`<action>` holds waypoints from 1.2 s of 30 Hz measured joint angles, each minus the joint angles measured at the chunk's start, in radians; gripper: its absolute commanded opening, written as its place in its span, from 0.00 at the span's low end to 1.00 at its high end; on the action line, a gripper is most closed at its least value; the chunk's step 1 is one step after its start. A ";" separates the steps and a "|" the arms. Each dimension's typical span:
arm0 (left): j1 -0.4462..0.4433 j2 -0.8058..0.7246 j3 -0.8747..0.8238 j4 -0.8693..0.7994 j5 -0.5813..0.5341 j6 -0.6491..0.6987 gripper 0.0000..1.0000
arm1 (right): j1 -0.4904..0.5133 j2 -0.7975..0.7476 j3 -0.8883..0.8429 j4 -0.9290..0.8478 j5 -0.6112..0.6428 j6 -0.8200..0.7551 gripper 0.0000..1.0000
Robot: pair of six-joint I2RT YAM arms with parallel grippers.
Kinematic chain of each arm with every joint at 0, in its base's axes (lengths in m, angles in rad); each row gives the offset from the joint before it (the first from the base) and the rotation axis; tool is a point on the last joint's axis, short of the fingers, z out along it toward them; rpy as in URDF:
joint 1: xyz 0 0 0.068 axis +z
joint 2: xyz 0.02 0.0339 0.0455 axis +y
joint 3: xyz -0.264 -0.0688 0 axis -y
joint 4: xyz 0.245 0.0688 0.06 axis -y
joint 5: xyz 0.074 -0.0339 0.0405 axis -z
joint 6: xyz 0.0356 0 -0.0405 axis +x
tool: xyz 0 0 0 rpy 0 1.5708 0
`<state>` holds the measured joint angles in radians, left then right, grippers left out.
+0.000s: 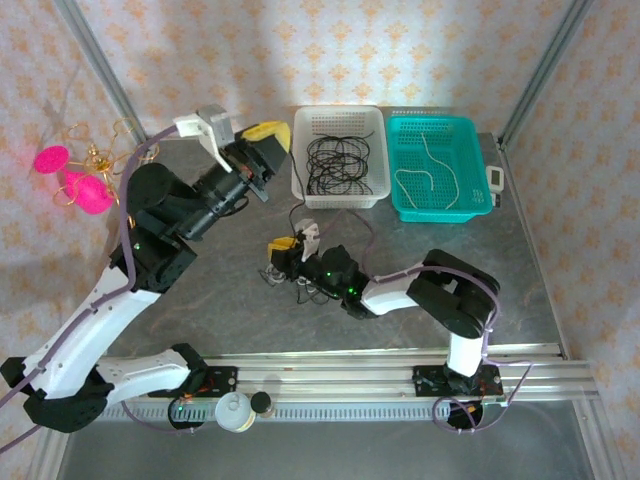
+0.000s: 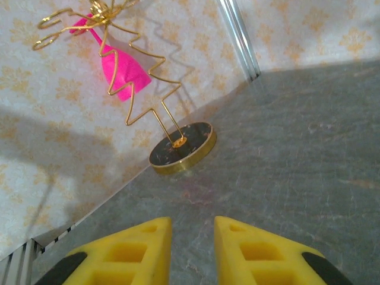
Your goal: Untangle the cables
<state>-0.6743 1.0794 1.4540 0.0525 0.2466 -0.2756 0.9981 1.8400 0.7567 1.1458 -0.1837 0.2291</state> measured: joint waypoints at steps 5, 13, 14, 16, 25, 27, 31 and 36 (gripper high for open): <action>0.000 0.037 0.086 0.013 -0.014 0.014 0.00 | 0.000 0.038 0.001 0.029 -0.007 0.024 0.20; 0.000 0.085 0.161 0.039 -0.098 0.056 0.00 | 0.000 0.127 0.012 0.061 -0.018 0.062 0.18; 0.000 0.090 0.172 0.042 -0.104 0.063 0.00 | 0.000 0.137 0.012 0.064 -0.014 0.069 0.17; 0.000 0.101 0.196 0.044 -0.115 0.072 0.00 | 0.000 0.153 0.012 0.068 0.005 0.084 0.13; 0.000 0.167 0.357 0.070 -0.144 0.113 0.00 | 0.001 0.196 0.012 0.064 0.095 0.111 0.19; 0.000 0.184 0.402 0.071 -0.144 0.122 0.00 | 0.001 0.201 0.012 0.059 0.099 0.110 0.18; 0.000 0.227 0.482 0.072 -0.147 0.147 0.00 | 0.004 0.201 0.012 0.050 0.116 0.107 0.16; 0.000 0.262 0.513 0.099 -0.145 0.200 0.00 | 0.005 0.207 0.010 0.041 0.133 0.098 0.15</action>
<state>-0.6743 1.3411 1.9667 0.1516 0.1020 -0.0761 1.0027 2.0472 0.7666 1.1866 -0.0509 0.3271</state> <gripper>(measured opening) 0.041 0.152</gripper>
